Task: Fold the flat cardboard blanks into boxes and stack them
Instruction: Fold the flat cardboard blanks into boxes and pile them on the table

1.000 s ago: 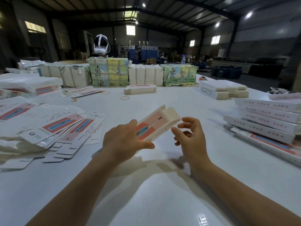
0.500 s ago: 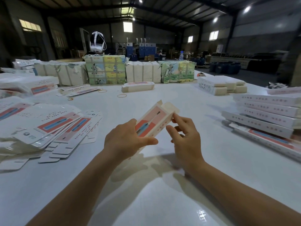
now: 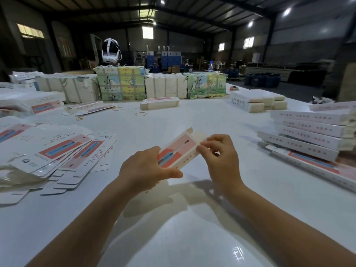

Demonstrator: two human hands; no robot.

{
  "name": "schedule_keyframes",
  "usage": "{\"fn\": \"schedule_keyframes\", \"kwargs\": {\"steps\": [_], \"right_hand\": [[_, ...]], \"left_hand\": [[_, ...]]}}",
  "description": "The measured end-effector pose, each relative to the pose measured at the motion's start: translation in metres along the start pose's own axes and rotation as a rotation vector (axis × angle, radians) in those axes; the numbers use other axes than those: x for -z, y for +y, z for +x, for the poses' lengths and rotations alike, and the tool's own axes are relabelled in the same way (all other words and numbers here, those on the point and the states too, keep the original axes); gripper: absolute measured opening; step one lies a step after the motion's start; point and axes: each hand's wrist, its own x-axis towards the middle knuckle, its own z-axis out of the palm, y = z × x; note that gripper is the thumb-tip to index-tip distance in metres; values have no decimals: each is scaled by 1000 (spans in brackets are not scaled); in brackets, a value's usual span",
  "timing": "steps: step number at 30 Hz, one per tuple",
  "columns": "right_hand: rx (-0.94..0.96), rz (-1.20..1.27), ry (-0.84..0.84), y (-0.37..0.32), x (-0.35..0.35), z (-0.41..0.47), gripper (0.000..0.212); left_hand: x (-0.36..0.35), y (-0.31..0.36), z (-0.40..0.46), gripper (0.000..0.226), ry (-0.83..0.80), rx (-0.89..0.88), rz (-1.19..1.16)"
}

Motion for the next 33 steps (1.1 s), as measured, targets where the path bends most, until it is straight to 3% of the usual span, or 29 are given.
{"fn": "schedule_keyframes", "kwargs": {"steps": [2, 6, 8, 13, 20, 23, 25, 27, 29, 30, 33], "right_hand": [[59, -68, -42, -1, 4, 3, 11], [-64, -32, -252, -2, 8, 5, 58], [-136, -86, -351, 1, 7, 7, 66], [-203, 24, -196, 3, 2, 4, 31], [-259, 93, -222, 4, 2, 4, 29], [-181, -72, -152, 2, 3, 7, 24], [-187, -216, -112, 6, 6, 11, 60], [-450, 59, -157, 8, 7, 15, 85], [-712, 512, -235, 8, 6, 15, 65], [-744, 602, -254, 7, 5, 16, 50], [-544, 475, -237, 9, 2, 11, 21]], "left_hand": [[1, 1, -1, 58, -6, -9, 40], [1, 3, -3, 57, -10, -44, 226], [0, 3, -4, 60, -2, -61, 350], [-3, 5, -2, 67, 6, -43, 406], [-9, 6, -1, 63, 25, -45, 373], [-9, 4, -1, 60, 26, -59, 336], [-8, 2, 0, 55, 26, -61, 290], [-8, 2, 0, 53, 18, -54, 269], [-9, 3, 1, 54, 11, -50, 287], [-9, 3, 1, 54, 9, -48, 301], [-11, 4, 2, 51, 14, -41, 325]]}}
